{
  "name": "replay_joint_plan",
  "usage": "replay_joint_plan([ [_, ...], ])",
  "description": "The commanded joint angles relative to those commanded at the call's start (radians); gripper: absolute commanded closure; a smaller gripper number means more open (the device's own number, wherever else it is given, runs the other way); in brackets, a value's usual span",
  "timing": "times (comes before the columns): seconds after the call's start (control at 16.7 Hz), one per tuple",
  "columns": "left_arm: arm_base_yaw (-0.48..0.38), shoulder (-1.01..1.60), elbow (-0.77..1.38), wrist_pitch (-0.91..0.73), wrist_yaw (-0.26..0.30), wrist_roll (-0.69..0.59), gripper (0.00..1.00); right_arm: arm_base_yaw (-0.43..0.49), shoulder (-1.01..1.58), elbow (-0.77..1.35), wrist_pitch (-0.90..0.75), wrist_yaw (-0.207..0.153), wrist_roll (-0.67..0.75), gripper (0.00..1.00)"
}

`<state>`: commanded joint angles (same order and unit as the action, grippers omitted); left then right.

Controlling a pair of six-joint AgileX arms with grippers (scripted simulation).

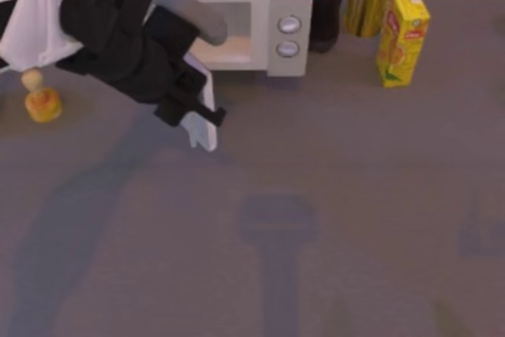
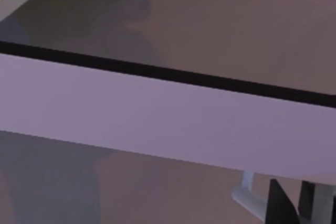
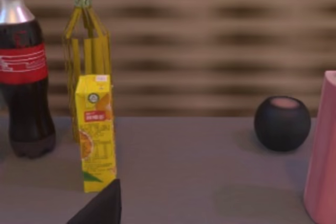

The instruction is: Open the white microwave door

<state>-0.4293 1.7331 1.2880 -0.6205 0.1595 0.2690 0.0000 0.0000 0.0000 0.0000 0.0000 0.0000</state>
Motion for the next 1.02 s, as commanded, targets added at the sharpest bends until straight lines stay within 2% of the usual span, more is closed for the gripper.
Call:
replay_joint_plan([
  [0.48,0.071,-0.038,-0.036,-0.033,0.083,0.17,1.0,0.0,0.0,0.0,0.0,0.0,0.0,0.0],
  [1.02,0.074,-0.04,-0.037,-0.034,0.087,0.177,1.0,0.0,0.0,0.0,0.0,0.0,0.0,0.0],
])
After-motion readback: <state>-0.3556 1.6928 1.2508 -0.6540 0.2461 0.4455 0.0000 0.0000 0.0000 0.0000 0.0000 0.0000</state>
